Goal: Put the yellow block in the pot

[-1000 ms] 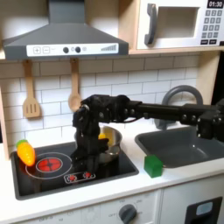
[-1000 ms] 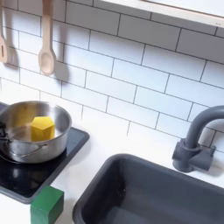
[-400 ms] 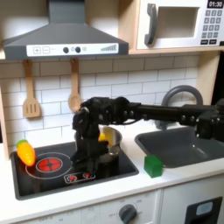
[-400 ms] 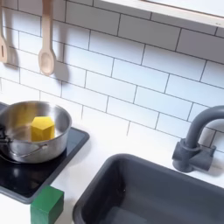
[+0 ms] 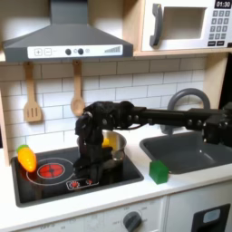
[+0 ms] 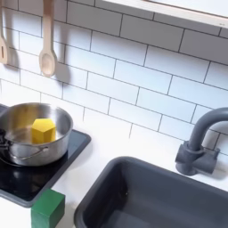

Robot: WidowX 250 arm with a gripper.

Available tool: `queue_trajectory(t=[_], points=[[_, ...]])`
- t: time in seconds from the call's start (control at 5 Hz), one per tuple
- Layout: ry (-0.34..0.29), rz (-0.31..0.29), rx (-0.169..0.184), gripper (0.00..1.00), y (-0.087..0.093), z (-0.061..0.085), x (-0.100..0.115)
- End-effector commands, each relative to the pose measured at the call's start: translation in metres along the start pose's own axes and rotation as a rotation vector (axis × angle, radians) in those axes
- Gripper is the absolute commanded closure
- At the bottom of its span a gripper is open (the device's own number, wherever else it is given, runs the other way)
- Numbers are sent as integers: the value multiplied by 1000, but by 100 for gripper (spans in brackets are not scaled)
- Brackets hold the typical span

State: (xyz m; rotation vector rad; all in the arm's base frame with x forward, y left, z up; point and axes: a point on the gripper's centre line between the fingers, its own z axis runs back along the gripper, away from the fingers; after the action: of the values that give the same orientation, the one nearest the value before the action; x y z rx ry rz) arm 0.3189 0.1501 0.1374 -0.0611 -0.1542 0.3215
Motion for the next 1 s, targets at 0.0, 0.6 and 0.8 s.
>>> queue_trajectory(t=[0.0,0.6,0.8], points=[[9,12,-1,100,2,-3,-1],[20,28,10,100,4,-5,-2],[-32,4,2,100,-2,10,3]])
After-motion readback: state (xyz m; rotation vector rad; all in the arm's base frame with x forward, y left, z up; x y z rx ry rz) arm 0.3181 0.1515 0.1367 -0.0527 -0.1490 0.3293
